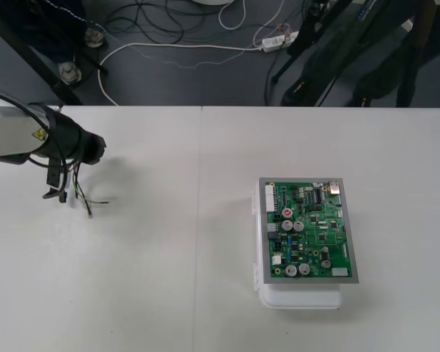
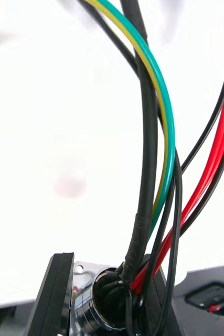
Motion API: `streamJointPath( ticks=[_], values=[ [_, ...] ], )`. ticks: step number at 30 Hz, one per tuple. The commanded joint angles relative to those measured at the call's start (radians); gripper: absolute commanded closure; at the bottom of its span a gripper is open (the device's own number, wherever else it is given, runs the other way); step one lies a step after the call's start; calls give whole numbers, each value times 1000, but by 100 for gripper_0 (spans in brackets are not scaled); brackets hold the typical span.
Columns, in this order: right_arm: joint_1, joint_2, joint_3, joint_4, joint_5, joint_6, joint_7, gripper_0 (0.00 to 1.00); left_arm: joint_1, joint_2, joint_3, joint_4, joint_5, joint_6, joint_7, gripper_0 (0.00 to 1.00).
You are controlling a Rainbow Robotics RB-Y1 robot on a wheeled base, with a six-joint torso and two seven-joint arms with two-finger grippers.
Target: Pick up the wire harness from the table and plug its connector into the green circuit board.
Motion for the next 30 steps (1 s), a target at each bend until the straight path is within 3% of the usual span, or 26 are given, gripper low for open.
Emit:
streamJointPath(
  ticks=[1, 30],
  values=[
    [-30, 6, 6, 0, -15, -7, -49, 0, 2, 122, 91, -87, 37, 39, 27, 100],
    [-79, 6, -17, -16, -32, -7, -224, 0, 2, 398, 306, -437, 775, 36, 188, 100]
  ],
)
